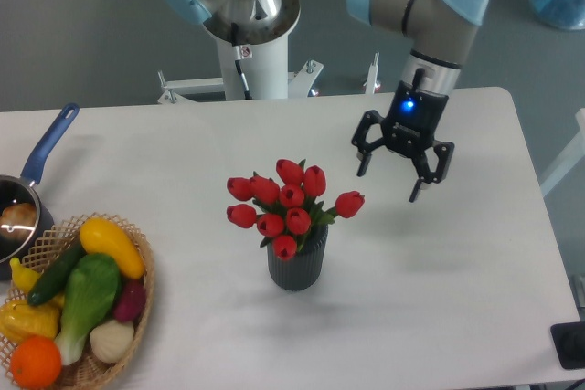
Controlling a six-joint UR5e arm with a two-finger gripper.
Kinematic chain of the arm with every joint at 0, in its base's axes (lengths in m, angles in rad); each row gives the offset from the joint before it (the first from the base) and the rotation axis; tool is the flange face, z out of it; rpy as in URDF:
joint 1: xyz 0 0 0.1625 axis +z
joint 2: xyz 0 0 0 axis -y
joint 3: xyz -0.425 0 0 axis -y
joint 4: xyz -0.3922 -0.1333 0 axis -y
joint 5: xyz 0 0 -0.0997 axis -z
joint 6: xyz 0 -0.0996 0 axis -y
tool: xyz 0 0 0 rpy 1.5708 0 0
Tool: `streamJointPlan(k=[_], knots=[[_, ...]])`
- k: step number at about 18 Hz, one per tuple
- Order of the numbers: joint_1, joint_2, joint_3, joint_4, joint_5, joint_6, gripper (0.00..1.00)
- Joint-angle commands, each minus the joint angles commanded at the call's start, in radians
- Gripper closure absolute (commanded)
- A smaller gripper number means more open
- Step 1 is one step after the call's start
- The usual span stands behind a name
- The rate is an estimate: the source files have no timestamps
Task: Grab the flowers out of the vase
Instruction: 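Move the open gripper toward the red tulip stems above the vase, then lower the gripper around the tulip stems and close on them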
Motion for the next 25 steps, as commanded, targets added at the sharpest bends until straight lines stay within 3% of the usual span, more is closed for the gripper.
streamJointPlan(k=[5,7,10,22,25], knots=[[-0.002,-0.033,0.029,-0.005,-0.222,-0.131,0.00],[-0.009,-0.075,0.035,-0.005,-0.232,-0.132,0.00],[-0.028,-0.092,0.037,-0.005,-0.232,-0.135,0.00],[-0.083,-0.120,0.032,-0.005,-0.238,-0.143,0.00],[-0.084,-0.120,0.029,-0.005,-0.282,-0.141,0.00]])
